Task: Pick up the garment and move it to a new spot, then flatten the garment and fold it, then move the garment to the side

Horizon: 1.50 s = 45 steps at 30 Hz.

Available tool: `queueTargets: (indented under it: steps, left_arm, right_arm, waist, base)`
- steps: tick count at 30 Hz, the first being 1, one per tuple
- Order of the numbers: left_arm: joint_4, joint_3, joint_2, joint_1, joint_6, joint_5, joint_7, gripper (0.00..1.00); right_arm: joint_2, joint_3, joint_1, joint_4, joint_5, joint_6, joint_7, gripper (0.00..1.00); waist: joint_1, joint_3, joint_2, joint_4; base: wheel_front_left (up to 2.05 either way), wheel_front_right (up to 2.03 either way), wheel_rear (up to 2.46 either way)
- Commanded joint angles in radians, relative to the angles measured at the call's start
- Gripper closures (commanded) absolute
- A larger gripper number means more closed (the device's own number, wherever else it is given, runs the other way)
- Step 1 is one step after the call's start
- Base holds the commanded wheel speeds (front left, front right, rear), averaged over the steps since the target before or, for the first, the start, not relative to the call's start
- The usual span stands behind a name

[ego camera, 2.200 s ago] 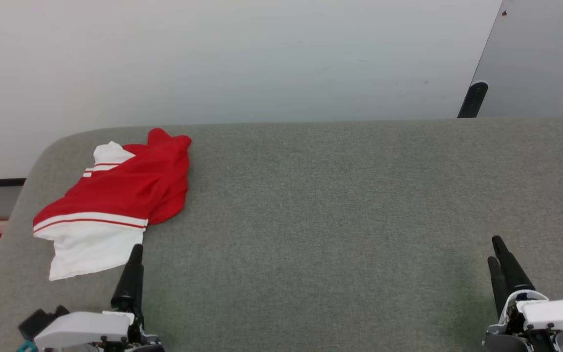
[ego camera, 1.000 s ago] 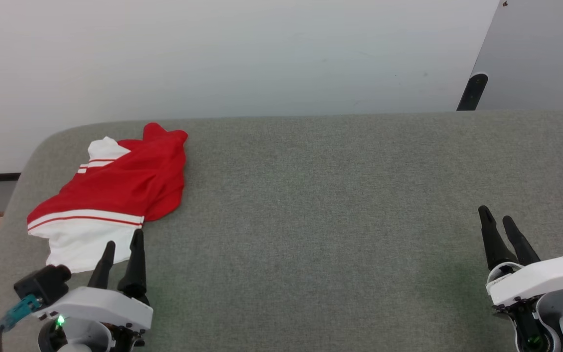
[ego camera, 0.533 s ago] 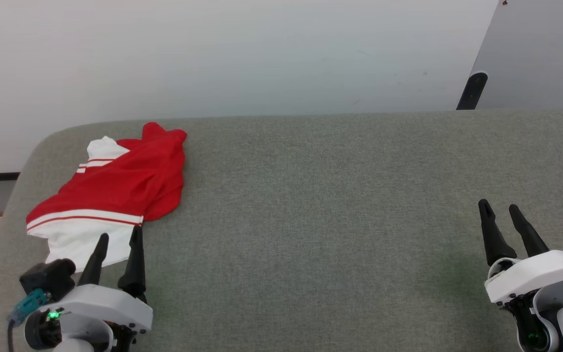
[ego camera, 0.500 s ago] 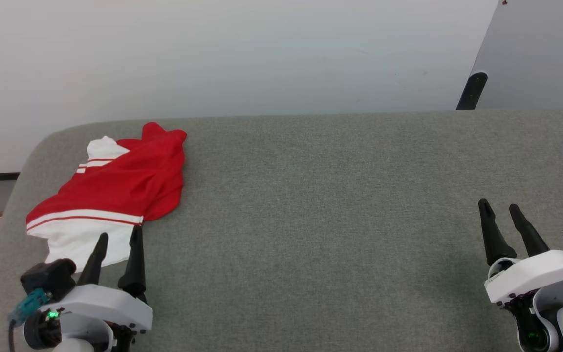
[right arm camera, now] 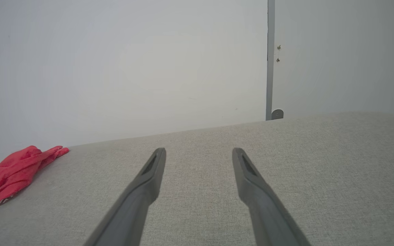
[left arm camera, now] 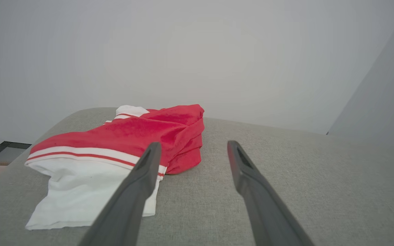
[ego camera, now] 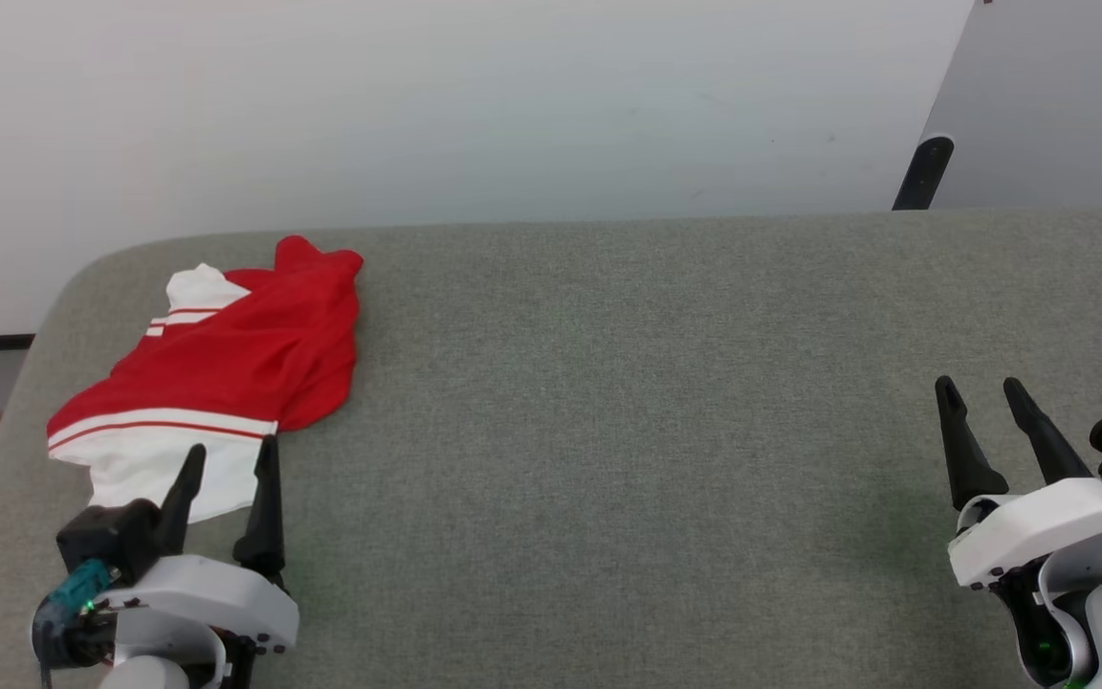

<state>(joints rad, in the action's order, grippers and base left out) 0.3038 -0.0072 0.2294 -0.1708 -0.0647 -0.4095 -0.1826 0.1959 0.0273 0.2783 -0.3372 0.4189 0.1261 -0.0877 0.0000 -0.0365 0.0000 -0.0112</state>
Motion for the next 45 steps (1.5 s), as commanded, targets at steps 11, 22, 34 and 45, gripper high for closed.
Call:
queueTargets:
  steps: [11,22,34,45]
  left_arm:
    - [-0.002,0.005,0.014,-0.019,-0.005,0.108,-0.031,0.0]
    - [0.013,0.015,0.013,-0.019,-0.012,0.171,-0.052,0.0]
    - [0.027,0.013,0.015,-0.012,-0.019,0.245,-0.075,0.0]
    - [0.037,0.017,0.013,-0.007,-0.016,0.265,-0.082,0.0]
  right_arm:
    - [0.004,-0.009,0.039,0.006,-0.089,0.005,-0.028,0.0]
    - [0.003,-0.019,0.045,0.006,-0.15,0.006,-0.046,0.0]
    - [0.005,-0.025,0.044,-0.001,-0.169,0.007,-0.06,0.0]
    - [0.002,-0.018,0.043,-0.004,-0.176,0.007,-0.063,0.0]
  waist:
    - [0.0,-0.009,0.0,-0.003]
    - [0.0,-0.005,0.0,-0.007]
    - [0.0,0.001,0.0,-0.006]
    - [0.0,0.008,0.0,0.0]
  base:
    - [0.0,0.0,0.0]
    - [0.0,0.0,0.0]
    - [0.0,0.0,0.0]
    - [0.0,0.0,0.0]
